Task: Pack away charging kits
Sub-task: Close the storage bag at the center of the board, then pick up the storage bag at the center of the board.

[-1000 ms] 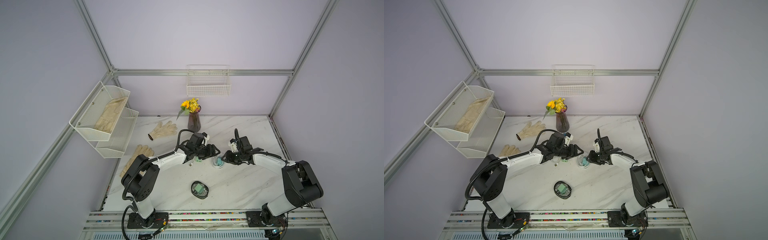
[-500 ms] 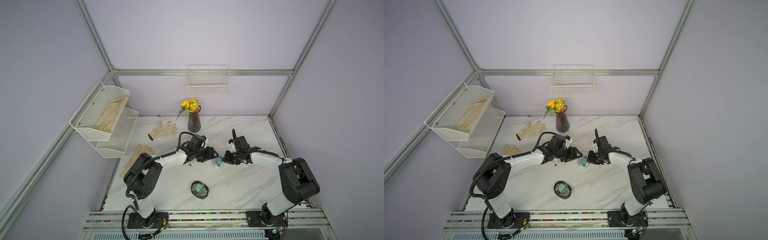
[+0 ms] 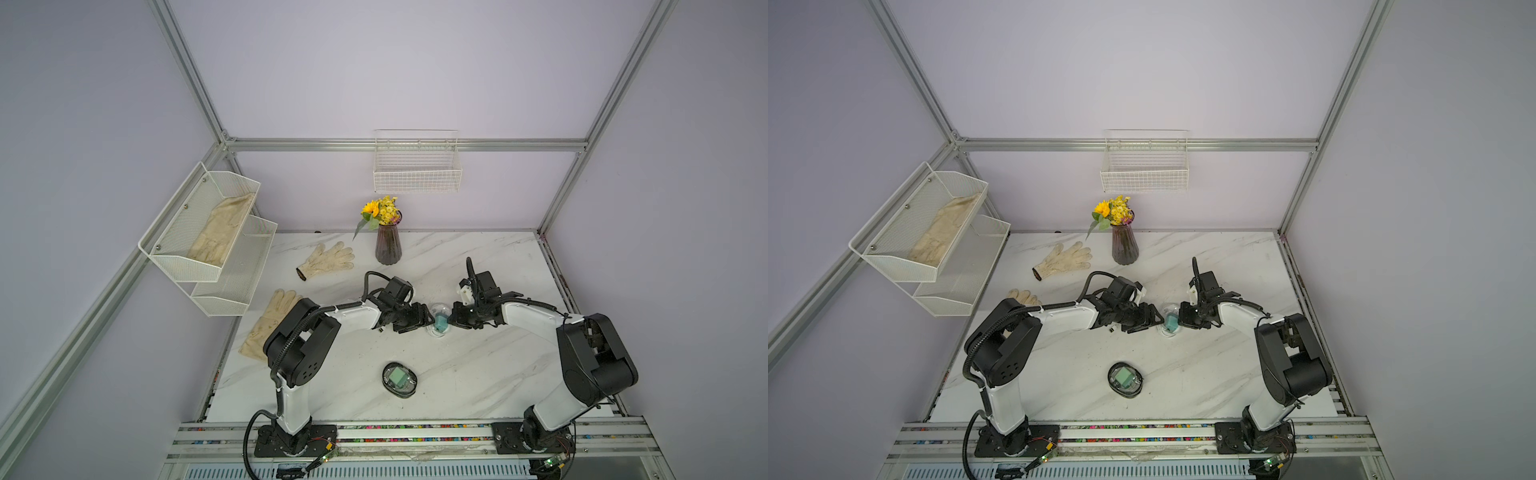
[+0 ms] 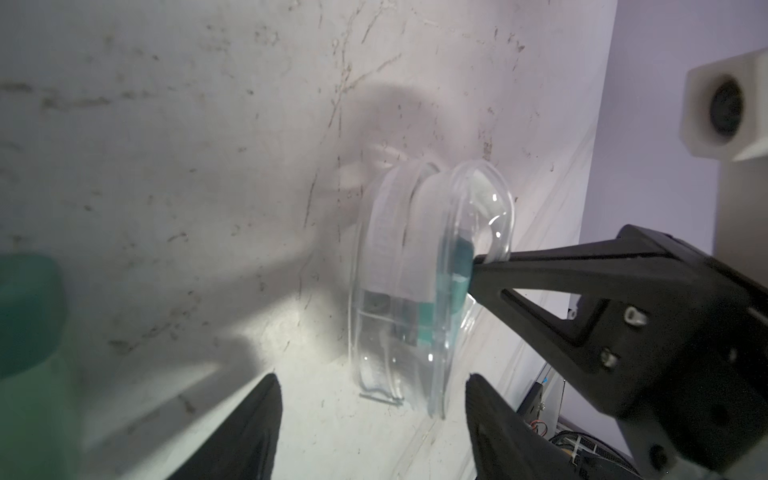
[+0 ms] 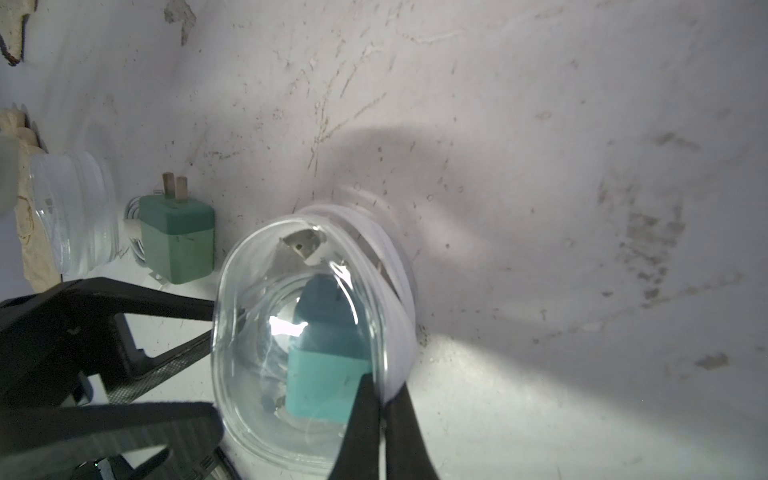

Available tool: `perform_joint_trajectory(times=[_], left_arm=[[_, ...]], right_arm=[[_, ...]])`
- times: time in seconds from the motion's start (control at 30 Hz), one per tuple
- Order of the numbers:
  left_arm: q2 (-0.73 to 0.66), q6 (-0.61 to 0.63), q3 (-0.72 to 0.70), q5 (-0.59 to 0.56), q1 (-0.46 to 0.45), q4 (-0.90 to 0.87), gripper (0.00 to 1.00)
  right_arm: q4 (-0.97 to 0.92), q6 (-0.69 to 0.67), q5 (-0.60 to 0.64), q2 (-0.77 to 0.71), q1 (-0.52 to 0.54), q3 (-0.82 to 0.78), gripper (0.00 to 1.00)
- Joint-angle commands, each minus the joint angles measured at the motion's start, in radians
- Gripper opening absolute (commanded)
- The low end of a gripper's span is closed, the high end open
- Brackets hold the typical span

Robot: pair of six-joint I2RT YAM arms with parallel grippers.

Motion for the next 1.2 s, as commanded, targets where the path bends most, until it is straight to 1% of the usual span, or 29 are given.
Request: perform_joint_trajectory(times=[0.0,0.43,0.73,0.97,1.07,1.17], left_arm=[[0.015,0.027,0.088,0.027,-0.006,0.020,0.70],[0.089,0.001,0.134,0.123,-0.008,0.121,0.71],[0.168,-0.023,0.210,0.146,-0.024,0.102,0.72],[0.215,-0.041,0.240,0.145,-0.029,0.097,0.66],[0.241,-0.056,0.252,0.162,-0.031,0.097,0.65],[0.268,-0.063,0.270,0.182,-0.032,0.094,0.60]], right_arm=[[-0.037,-0.038,0.015,0.020,-0.003,0.010,0.00],[-0.021,-0.078,0.007,0.052,-0.003,0.008,0.00],[0.001,-0.089,-0.017,0.039,-0.004,0.009,0.00],[0.034,-0.087,-0.040,0.028,-0.004,-0.016,0.00],[0.039,-0.094,-0.050,0.022,-0.003,-0.018,0.00],[0.038,-0.101,-0.050,0.019,-0.003,-0.019,0.00]])
